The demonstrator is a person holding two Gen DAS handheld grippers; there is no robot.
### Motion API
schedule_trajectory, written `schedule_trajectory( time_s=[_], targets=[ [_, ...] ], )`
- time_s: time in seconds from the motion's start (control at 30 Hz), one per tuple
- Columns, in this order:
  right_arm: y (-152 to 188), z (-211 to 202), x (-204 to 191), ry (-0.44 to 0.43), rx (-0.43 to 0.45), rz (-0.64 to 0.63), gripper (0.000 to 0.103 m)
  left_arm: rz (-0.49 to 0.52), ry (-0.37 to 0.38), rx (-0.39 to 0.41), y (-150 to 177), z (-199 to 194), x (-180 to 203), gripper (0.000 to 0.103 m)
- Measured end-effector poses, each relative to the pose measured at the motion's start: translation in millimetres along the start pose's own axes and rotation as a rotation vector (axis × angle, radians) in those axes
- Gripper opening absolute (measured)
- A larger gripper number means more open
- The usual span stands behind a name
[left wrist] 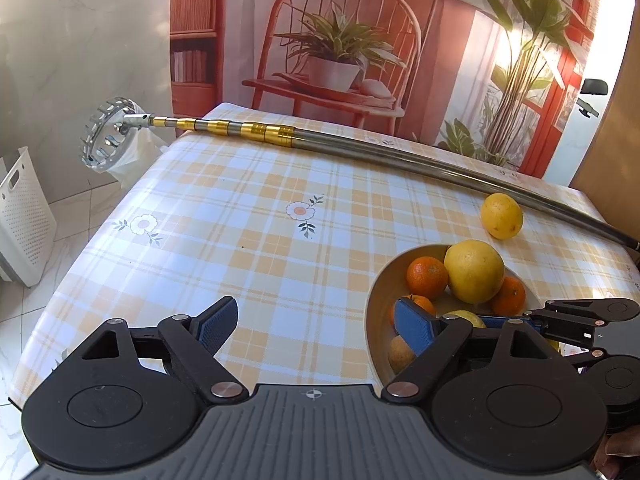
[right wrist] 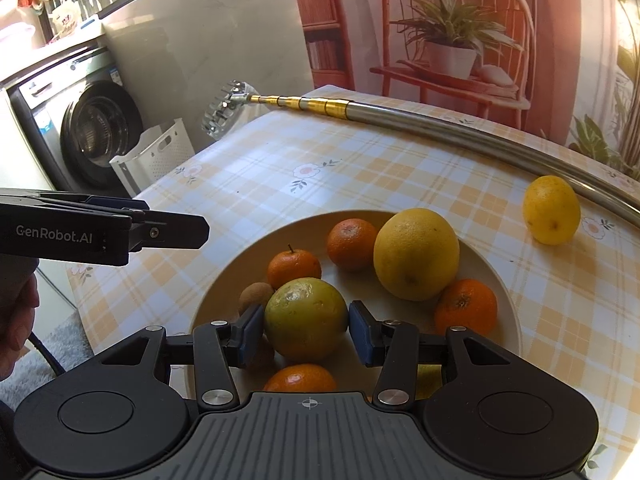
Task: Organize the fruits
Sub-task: 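Lower the citrus onto the plate and open the right gripper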
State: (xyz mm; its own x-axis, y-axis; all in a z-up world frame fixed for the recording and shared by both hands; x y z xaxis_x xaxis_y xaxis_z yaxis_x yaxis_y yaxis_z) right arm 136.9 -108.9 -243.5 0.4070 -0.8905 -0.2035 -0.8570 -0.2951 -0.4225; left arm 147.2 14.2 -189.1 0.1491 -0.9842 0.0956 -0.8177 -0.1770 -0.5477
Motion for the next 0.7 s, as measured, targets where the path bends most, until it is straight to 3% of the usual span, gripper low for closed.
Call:
schedule_trajectory(
  time_s=[0.37,0.43,0.5,0.6,0.7],
  targets=[
    [8.0,-5.1,-12.0,0.001,0.000,-0.012,0.049,-0.002,-0.002,-0.008,0.6,1.9,0.6,0.088],
    [8.9,-9.5,-11.0,0.016,0.024,-0.007,0.057,-0.004,-0.002,-0.010,0.9,2.0,0.5,0.088],
    [8.7,-18.4,-8.0,0.048,0.074,0.008,0.077,-0.002,-0.004,-0.007,1.1,1.3,1.2,0.088],
    [7.6,-35.2,-2.9,0.064,0.148,0.033,0.079,0.004,-0.004,0.000,1.1,-0.5,2.9,0.088],
    [5.2,-49.3,2.7,0.105,0.211,0.049,0.090,0.007,-0.002,-0.001,1.4,-0.6,4.0,0.089]
  ],
)
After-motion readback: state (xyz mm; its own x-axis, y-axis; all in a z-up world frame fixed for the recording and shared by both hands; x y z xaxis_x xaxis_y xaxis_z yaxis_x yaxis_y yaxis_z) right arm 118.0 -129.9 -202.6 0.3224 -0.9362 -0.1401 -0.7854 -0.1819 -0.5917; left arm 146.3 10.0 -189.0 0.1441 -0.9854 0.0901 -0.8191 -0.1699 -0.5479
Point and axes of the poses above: each gripper's, at about its wrist camera, not at the fingertips, and z roughly the way its jaws point, x to its right, y to its underside, the point moved 7 cm from there along z, roughly the way its jaws point, and after that the axes turned 12 degrees about -x, right-handed, at the moved point
